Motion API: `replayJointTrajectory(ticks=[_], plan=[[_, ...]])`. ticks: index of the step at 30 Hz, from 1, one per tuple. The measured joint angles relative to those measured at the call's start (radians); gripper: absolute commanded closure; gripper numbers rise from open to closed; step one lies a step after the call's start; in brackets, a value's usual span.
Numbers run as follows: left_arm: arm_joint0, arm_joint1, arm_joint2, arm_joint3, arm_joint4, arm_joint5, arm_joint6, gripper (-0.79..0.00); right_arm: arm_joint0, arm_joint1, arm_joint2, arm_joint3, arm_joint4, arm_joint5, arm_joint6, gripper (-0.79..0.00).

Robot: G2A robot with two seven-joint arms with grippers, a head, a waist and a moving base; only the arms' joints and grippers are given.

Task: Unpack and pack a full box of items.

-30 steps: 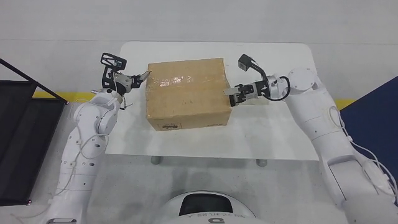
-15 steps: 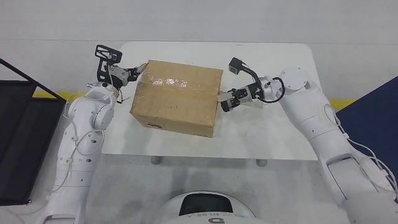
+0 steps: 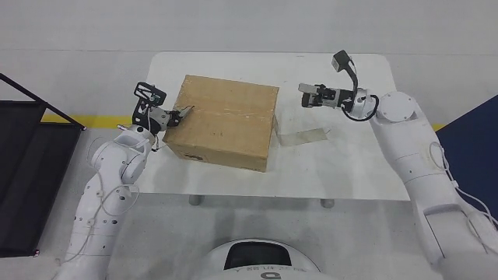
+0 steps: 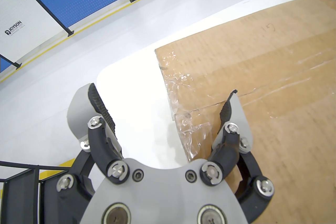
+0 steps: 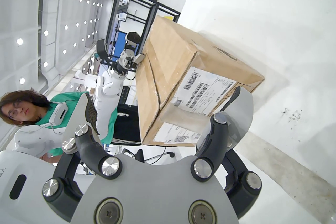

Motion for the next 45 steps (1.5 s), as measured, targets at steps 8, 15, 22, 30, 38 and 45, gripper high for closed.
replayJointTrajectory(ticks=[8, 15, 22, 30, 38, 45], plan=[[-0.002, 0.003, -0.007, 0.001, 0.019, 0.005, 0.011, -0.785, 0.000, 0.000, 0.000, 0.000, -0.001, 0.000, 0.013, -0.785], [0.001, 0.005, -0.011, 0.002, 0.020, 0.002, 0.014, -0.785, -0.097, 0.024, 0.004, -0.189, -0.357, -0.087, -0.199, -0.785], [0.001, 0.005, -0.011, 0.002, 0.020, 0.002, 0.014, -0.785, -0.129, 0.029, 0.018, -0.235, -0.487, -0.069, -0.297, -0.785], [0.001, 0.005, -0.011, 0.002, 0.020, 0.002, 0.014, -0.785, -0.156, 0.036, -0.017, -0.289, -0.605, -0.112, -0.300, -0.785], [0.001, 0.005, -0.011, 0.002, 0.020, 0.002, 0.014, -0.785, -0.286, 0.051, -0.049, -0.463, -1.015, -0.017, -0.405, -0.785], [0.001, 0.005, -0.011, 0.002, 0.020, 0.002, 0.014, -0.785, -0.335, 0.047, -0.089, -0.555, -1.125, 0.064, -0.435, -0.785]])
